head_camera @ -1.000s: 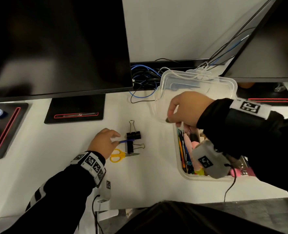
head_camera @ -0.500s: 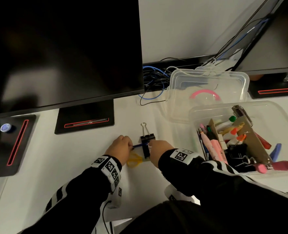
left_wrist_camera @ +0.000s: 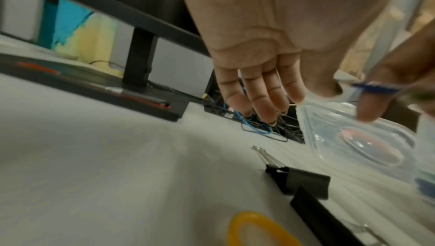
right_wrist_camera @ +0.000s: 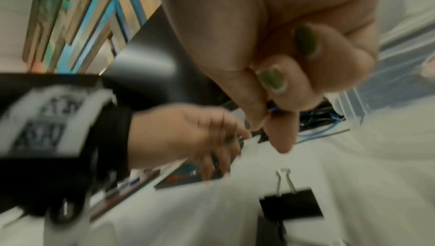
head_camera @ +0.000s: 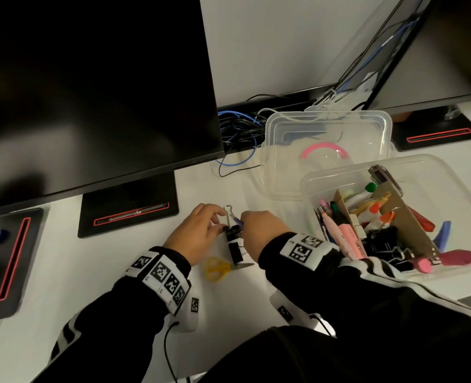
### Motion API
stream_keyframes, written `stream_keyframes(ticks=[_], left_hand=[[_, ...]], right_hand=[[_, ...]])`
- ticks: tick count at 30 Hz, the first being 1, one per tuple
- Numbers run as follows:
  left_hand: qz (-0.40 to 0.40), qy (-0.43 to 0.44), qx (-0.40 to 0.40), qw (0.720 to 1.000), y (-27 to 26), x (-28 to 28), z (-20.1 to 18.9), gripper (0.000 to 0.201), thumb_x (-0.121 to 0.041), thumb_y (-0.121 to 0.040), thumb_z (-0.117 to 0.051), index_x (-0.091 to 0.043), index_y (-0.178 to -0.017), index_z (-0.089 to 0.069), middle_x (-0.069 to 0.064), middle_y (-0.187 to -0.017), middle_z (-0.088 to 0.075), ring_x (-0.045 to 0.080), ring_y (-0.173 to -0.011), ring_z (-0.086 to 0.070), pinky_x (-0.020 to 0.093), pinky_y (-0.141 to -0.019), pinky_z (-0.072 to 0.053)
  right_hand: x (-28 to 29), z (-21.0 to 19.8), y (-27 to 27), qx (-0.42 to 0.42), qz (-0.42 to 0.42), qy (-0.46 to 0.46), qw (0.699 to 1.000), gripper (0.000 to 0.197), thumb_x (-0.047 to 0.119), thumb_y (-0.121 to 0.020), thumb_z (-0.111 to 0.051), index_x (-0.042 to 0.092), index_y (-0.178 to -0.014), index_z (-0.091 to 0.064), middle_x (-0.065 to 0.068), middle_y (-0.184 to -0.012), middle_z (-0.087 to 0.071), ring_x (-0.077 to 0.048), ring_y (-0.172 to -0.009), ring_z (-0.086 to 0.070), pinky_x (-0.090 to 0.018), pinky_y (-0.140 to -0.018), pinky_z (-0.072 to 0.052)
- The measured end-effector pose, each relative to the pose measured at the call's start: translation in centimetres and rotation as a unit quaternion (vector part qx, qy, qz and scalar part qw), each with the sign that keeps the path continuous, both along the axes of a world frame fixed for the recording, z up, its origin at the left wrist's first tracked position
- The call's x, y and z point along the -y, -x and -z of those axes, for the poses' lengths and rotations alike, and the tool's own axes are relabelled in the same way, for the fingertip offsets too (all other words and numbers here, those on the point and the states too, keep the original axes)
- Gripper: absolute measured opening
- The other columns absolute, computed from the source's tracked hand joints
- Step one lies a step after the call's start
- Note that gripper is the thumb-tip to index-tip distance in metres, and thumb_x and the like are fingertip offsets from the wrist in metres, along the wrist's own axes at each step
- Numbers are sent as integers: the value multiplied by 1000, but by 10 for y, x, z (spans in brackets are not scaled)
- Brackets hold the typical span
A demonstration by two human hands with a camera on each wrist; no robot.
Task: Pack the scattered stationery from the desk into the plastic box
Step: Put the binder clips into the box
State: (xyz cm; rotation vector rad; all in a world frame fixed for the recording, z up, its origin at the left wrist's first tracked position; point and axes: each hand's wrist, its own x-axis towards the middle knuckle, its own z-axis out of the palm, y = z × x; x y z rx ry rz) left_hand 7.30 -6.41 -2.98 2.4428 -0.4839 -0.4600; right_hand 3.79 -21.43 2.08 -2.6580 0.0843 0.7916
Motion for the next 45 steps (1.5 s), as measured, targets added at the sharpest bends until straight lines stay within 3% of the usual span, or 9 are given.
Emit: stream_keyframes(ticks=[6,11,13,15,25,30,35,41,45], left_hand=[[75,-105,-126,984,6,-9,18,45,-25,-71,-78,-33,-107,-51,-7,-103,-37,12,-87,-50,20,-77,-44],[70,-157,-135,976,17,-9,33,40,-26,-64,-83,-34,-88,-52,-9,-99,-43,5,-89,-48,15,-77,-39],[60,-166,-139,974,19,-6,34,38,-23,-65,-82,-36,-79,-50,-11,-93,-44,5,-82,-48,16,-73,-39],[56,-183,-142,971,19,-2,32,36,-22,-65,-81,-34,-77,-50,-11,-87,-45,6,-76,-47,18,-67,-39],[30,-251,-206,945,29,0,21,25,-22,-70,-78,-27,-87,-61,-12,-83,-57,8,-78,-54,17,-61,-41],[-40,-166,-205,964,24,-6,-2,23,-16,-66,-82,-26,-78,-65,-9,-77,-68,7,-71,-60,23,-68,-47],[-101,-47,-119,987,27,13,-36,22,-13,-69,-79,-27,-78,-65,-8,-72,-66,3,-62,-56,19,-59,-39],[-104,84,52,990,44,79,-88,16,-23,-75,-73,-32,-80,-60,-11,-76,-62,-2,-75,-54,4,-62,-38],[-88,131,99,982,46,123,-97,16,-22,-76,-74,-30,-82,-60,-12,-74,-60,-3,-75,-52,2,-66,-37]], right_hand=[[48,-64,-8,78,44,-74,993,26,18,-97,-42,2,-116,-51,-17,-109,-63,-17,-60,-40,-17,-47,-32],[112,-108,-14,50,60,-2,997,29,29,-93,-53,9,-107,-69,-4,-93,-62,-19,-80,-54,-26,-69,-42],[128,-101,-12,-30,31,73,996,33,33,-90,-58,7,-107,-69,-5,-97,-64,-20,-87,-58,-25,-75,-43],[139,-83,-8,-85,23,95,992,33,34,-87,-62,4,-98,-69,-3,-77,-61,-14,-65,-54,-20,-61,-41],[146,-20,-12,-229,-2,43,973,20,21,-83,-70,9,-71,-60,5,-34,-54,-2,-27,-48,-10,-32,-40],[142,-13,-12,-234,-3,33,972,24,25,-81,-73,9,-65,-62,4,-38,-56,-11,-45,-53,-18,-46,-47],[142,-30,-12,-150,-59,94,982,33,34,-86,-65,9,-65,-59,7,-29,-50,-5,-28,-47,-12,-34,-39],[177,-77,-13,-32,64,-268,961,12,12,-91,-58,13,-100,-66,-7,-84,-74,-16,-52,-65,-22,-47,-50],[196,-99,-9,82,0,-295,952,17,7,-84,-65,16,-97,-71,0,-86,-75,-12,-60,-69,-19,-56,-50]])
